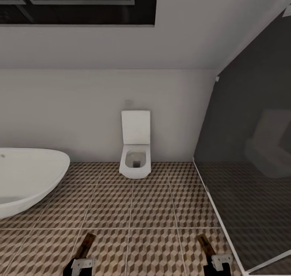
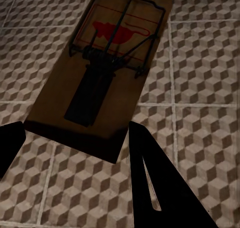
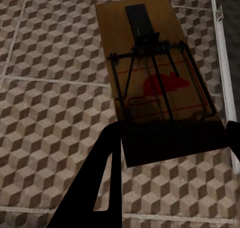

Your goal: Take the four mousetraps from the cabinet in the bathroom and place them on the bathroom floor. Make sure all four end up on the same floor surface, and ensure that at least two of them are either under or directly next to the same bathroom sink.

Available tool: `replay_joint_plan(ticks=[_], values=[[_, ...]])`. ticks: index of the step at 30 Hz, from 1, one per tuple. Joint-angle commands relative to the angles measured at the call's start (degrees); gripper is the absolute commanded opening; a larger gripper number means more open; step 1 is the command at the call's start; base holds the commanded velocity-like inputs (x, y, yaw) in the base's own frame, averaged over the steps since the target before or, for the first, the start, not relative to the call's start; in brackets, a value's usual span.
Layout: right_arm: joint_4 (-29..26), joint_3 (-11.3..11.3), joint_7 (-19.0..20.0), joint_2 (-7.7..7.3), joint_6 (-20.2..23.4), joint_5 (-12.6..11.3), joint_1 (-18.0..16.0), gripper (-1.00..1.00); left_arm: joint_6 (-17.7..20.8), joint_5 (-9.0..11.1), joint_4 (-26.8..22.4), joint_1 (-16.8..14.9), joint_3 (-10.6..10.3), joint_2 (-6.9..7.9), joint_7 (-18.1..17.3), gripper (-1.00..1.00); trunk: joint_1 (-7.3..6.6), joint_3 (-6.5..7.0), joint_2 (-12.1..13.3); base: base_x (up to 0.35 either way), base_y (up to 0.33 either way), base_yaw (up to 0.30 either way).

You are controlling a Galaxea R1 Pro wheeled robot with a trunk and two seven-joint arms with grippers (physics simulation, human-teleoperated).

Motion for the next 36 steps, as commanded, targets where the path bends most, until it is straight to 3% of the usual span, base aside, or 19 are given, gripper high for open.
replay_joint_plan(ticks=[1,11,36], values=[[0.0,-0.5,0.4,-0.01,-0.2,0.3,-0.1,-1.0,-0.1,0.2,0.0,0.0,-0.5,0.02,0.6,-1.0,0.06,-0.11,-0.1,0.257,-0.164,0.0],[0.0,-0.5,0.4,-0.01,-0.2,0.3,-0.1,-1.0,-0.1,0.2,0.0,0.0,-0.5,0.05,0.6,-1.0,0.06,-0.11,-0.1,0.257,-0.126,0.0],[0.0,-0.5,0.4,-0.01,-0.2,0.3,-0.1,-1.0,-0.2,0.1,-0.1,0.0,-0.5,0.02,0.6,-1.0,0.06,-0.11,-0.1,0.207,0.057,0.057]])
